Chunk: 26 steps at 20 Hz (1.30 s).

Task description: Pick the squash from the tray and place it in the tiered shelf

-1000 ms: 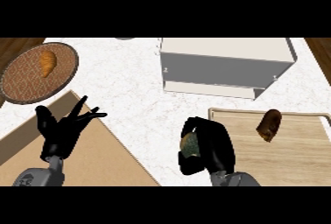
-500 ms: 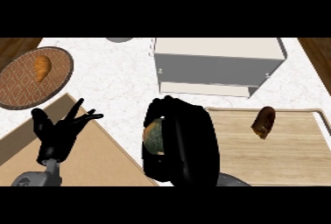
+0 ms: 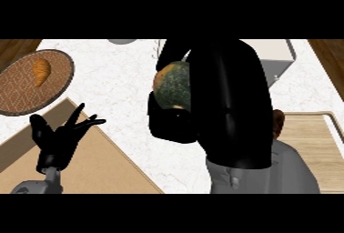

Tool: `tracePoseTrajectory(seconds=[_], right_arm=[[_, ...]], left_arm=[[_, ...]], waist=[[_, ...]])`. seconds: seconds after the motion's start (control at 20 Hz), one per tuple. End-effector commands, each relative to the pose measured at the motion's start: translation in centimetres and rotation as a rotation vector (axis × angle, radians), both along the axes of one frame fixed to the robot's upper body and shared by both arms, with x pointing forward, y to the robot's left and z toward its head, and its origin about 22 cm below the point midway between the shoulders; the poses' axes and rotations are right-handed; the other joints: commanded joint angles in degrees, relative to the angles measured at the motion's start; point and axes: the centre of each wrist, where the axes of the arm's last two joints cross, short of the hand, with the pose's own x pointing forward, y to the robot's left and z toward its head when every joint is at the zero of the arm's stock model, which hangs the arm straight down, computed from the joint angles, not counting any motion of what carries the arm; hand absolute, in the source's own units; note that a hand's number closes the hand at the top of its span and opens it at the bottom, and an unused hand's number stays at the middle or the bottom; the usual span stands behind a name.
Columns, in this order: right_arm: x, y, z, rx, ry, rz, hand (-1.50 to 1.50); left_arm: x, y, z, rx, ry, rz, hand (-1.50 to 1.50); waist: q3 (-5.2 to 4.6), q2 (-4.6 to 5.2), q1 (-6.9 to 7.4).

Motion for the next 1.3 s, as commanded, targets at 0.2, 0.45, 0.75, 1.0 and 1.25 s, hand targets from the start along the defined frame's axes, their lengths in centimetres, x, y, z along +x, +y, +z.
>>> tracePoseTrajectory(seconds=[0.2,0.45,0.75,1.0,1.25], right_arm=[[4.3,-4.0,6.4,0.05,0.057,-0.152,1.5],[8.2,-4.7,8.2,0.019,0.072,-0.198,1.5],[10.4,-6.9,8.7,-0.037,0.126,-0.133,1.5],[13.8,-7.1,6.6,-0.099,0.135,-0.129,1.5],[16.1,-7.6,5.0,-0.128,0.126,-0.143,1.5]], left_arm=[[0.2,0.1,-0.4,0.013,0.058,0.041,0.0],[-1.8,0.6,-2.0,0.028,0.072,0.016,0.0],[-0.9,0.2,-1.6,0.032,0.078,0.04,0.0],[-0.4,0.0,-0.9,0.029,0.07,0.012,0.0],[0.4,-0.1,-1.0,0.021,0.071,0.011,0.0]], waist=[[-0.33,0.58,-0.1],[-0.37,0.83,0.97],[-0.33,0.69,0.39],[-0.34,0.89,0.87],[-0.34,0.96,0.91]])
